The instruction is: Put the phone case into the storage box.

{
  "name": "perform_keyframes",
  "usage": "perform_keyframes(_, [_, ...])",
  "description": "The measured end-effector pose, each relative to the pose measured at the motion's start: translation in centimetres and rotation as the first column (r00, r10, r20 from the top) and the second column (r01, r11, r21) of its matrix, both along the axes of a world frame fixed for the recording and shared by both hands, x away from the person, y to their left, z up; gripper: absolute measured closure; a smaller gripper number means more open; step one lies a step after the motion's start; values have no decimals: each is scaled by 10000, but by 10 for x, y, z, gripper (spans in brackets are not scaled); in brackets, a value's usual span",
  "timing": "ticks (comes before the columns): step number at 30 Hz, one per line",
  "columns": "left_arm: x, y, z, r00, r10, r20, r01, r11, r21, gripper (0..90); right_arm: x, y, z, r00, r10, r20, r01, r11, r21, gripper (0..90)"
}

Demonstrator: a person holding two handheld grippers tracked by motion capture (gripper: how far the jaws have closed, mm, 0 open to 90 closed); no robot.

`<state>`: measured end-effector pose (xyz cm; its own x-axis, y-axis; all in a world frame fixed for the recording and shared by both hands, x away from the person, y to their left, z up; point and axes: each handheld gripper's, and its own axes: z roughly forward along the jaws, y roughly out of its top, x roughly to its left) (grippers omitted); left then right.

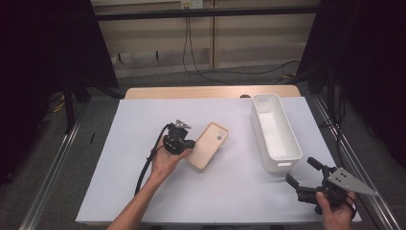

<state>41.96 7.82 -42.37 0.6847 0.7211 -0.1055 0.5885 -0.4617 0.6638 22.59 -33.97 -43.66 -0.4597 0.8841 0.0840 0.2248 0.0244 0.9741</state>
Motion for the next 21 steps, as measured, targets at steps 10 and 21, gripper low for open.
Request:
perform_keyframes(10, [-6,4,1,9977,182,657,-145,9984,-555,876,0,0,0,10000,46,-1,-46,10000,-65,19])
perform_keyframes(21, [-10,3,-1,9939,216,1080,-136,9971,-744,875,0,0,0,10000,89,4,-89,9999,-79,19])
